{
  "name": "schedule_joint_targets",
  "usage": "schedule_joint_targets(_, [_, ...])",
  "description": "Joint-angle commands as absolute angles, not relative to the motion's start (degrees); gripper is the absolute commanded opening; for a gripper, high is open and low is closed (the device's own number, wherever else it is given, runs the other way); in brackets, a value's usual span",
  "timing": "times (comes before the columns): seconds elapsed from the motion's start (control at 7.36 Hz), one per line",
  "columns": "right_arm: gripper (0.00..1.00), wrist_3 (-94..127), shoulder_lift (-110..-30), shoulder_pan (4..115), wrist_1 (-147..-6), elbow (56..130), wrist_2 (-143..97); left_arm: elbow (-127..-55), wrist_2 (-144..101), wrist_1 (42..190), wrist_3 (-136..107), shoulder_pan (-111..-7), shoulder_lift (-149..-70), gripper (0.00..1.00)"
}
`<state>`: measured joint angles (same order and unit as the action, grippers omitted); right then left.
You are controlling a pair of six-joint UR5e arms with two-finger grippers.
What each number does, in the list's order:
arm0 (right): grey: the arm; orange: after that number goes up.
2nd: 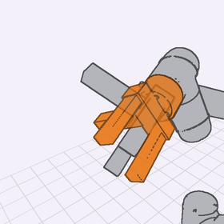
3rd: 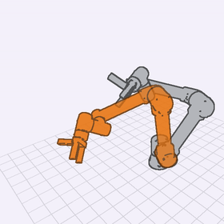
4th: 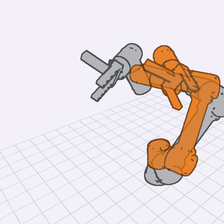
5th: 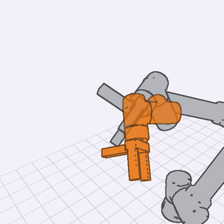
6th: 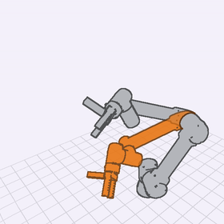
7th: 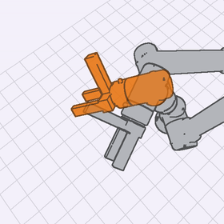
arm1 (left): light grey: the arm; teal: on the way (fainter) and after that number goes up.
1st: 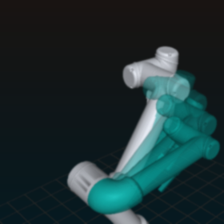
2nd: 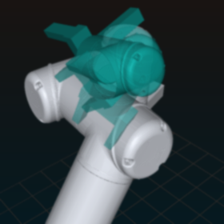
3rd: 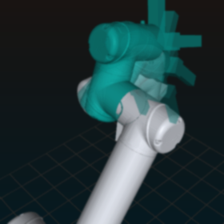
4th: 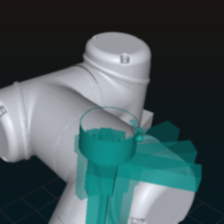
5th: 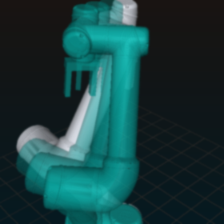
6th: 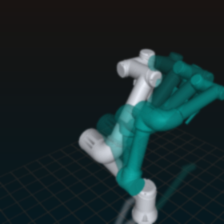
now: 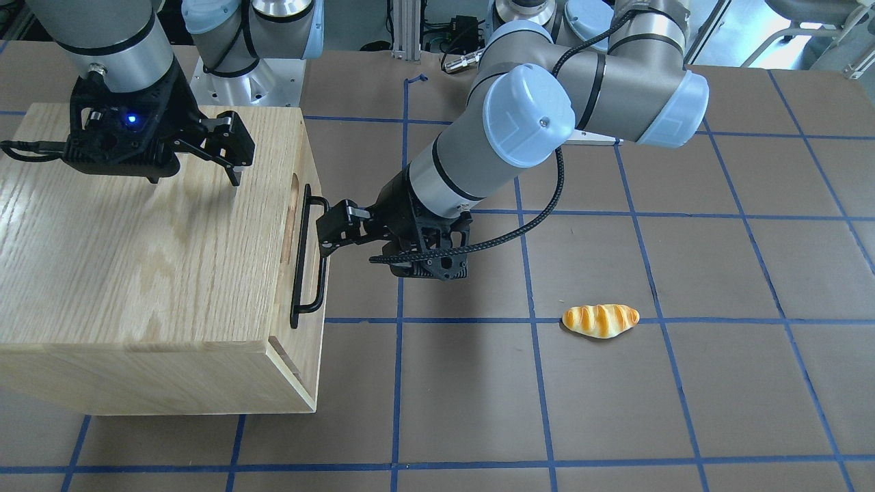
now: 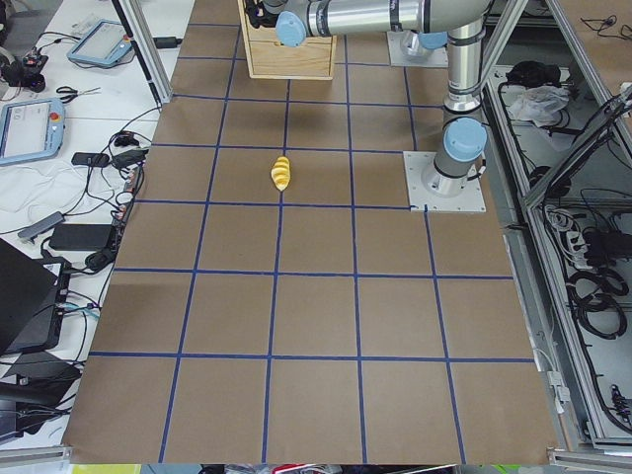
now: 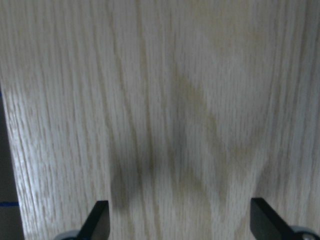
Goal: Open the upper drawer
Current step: 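Move the left gripper toward the black drawer handle on the wooden cabinet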
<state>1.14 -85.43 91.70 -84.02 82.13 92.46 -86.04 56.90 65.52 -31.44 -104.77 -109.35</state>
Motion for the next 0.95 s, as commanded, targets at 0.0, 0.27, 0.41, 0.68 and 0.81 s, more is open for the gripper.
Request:
schedule_joint_targets(0.0, [1.0, 1.1, -85.4, 91.7, -84.0, 82.1, 92.5, -86.3, 56.7, 65.1, -31.5, -105.4, -110.3, 1.0])
schedule_joint_targets(0.27, [1.0, 1.1, -85.4, 91.7, -84.0, 82.1, 92.5, -86.7, 56.7, 64.1, -31.5, -105.7, -110.6, 1.0])
schedule_joint_targets(0.41, [1.0, 1.1, -85.4, 91.8, -84.0, 82.2, 92.5, -86.9, 56.7, 64.2, -31.3, -106.1, -110.5, 1.0])
schedule_joint_targets(0.68, [1.0, 1.1, -85.4, 91.8, -84.0, 82.1, 92.5, -87.5, 57.0, 64.0, -31.0, -106.2, -110.6, 1.0])
schedule_joint_targets(0.81, [1.0, 1.1, -85.4, 91.8, -84.0, 82.1, 92.5, -88.0, 57.9, 63.9, -30.9, -106.2, -110.6, 1.0])
